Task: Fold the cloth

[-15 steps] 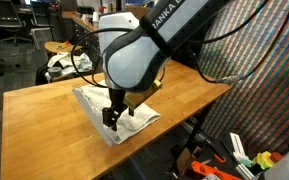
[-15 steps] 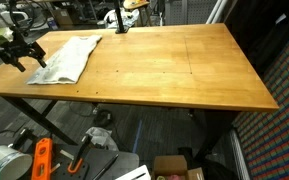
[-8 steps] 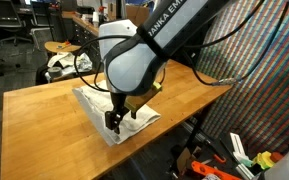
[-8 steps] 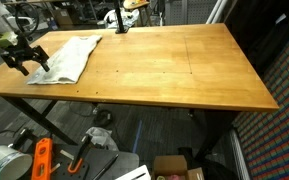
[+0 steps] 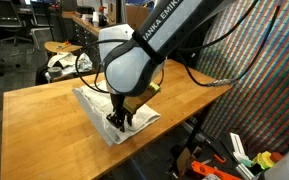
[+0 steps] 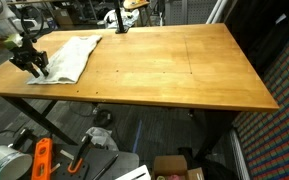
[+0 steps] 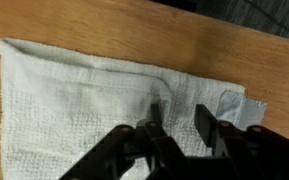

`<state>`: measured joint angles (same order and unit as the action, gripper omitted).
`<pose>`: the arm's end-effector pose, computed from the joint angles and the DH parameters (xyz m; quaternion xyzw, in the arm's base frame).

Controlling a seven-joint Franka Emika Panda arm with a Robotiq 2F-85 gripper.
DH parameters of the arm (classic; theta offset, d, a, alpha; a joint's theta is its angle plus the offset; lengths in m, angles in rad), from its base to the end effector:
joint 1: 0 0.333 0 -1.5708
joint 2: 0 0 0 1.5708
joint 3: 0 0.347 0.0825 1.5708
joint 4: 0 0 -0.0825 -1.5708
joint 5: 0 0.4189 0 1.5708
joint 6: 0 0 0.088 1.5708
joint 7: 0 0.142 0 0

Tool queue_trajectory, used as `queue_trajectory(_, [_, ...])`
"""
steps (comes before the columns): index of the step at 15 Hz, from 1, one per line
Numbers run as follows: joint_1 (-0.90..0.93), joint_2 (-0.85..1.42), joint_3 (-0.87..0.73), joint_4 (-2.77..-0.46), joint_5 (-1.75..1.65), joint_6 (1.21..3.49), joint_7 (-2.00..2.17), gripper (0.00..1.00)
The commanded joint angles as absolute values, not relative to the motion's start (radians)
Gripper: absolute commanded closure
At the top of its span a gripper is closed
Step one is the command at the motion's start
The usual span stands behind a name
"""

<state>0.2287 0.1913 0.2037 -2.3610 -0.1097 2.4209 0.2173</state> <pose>0.4700 0.2169 0.2054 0.9866 0.1496 -0.0550 0.0335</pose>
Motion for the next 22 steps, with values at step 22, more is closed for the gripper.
queue_trajectory(22, [0.229, 0.044, 0.225, -2.402, 0.013, 2.402, 0.007, 0.98])
